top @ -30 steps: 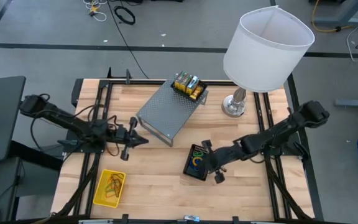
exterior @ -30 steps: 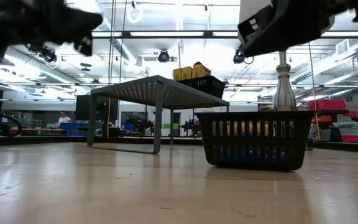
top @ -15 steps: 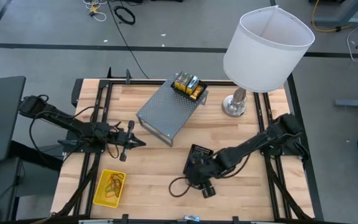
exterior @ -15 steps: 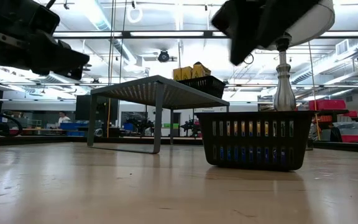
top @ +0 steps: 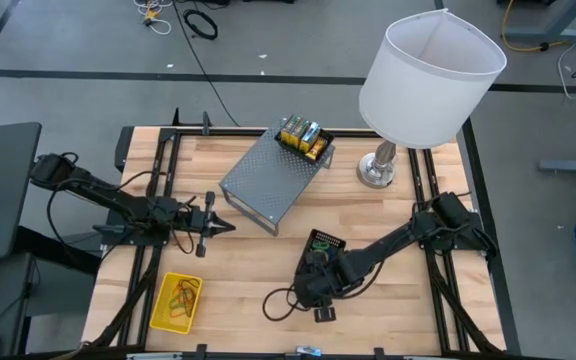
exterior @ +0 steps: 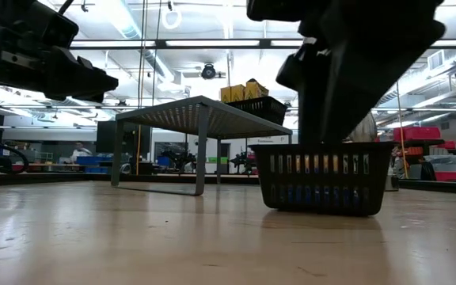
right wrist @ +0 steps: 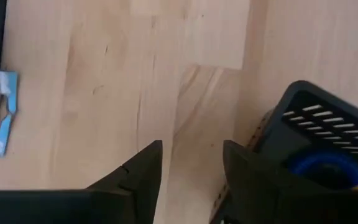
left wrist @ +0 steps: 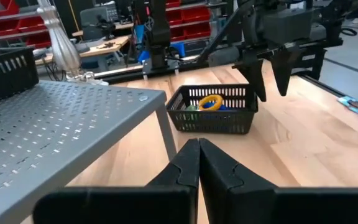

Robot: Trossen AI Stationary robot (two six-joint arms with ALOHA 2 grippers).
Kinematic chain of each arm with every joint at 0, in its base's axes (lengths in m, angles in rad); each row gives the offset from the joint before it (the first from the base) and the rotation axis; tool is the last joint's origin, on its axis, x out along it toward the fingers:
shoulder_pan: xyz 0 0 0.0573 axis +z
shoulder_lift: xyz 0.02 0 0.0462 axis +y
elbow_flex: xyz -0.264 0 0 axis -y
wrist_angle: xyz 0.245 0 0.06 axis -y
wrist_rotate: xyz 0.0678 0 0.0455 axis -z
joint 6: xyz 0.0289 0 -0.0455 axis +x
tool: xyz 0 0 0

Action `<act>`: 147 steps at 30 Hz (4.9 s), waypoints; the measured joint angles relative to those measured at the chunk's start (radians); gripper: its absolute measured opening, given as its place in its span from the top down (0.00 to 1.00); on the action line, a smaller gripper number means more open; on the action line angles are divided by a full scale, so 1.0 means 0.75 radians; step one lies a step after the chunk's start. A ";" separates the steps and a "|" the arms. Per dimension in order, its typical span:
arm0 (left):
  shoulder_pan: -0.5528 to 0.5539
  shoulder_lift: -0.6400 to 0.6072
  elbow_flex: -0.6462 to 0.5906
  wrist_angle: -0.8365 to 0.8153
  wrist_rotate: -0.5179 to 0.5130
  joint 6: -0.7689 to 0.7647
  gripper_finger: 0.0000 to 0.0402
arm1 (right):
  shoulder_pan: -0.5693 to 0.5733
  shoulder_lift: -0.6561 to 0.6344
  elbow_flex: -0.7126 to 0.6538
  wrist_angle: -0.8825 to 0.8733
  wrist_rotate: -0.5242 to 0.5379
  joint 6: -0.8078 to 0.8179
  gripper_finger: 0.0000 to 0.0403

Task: Pick & Place Office Desk Supplies
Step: Put the black bin on the shelf, then put the yellow bin on the shelf

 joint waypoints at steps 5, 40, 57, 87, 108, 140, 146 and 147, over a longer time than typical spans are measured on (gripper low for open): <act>0.000 0.000 0.000 0.014 0.036 0.002 0.98 | 0.014 -0.015 0.066 -0.100 0.014 0.032 0.56; 0.000 0.000 0.001 0.020 0.031 0.002 0.98 | 0.120 0.122 0.119 -0.489 0.361 -0.008 0.98; 0.000 0.000 0.001 0.027 0.032 -0.002 0.98 | 0.174 0.099 0.399 -0.944 0.628 -0.312 0.99; 0.000 0.001 0.001 0.046 0.056 -0.002 0.98 | -0.565 -0.153 0.453 -0.575 0.325 -1.598 0.99; 0.000 0.001 0.001 0.046 0.056 0.022 0.98 | -0.739 -0.142 0.452 -0.485 0.162 -1.727 0.85; 0.000 0.001 0.001 0.045 0.071 0.027 0.98 | -0.685 -0.142 0.452 -0.519 0.573 -1.562 0.52; 0.000 0.001 0.001 0.045 0.075 0.026 0.98 | -0.617 -0.143 0.452 -0.517 0.574 -1.460 0.52; 0.001 0.001 0.001 0.045 0.089 0.022 0.98 | -0.600 -0.144 0.452 -0.514 0.577 -1.449 0.52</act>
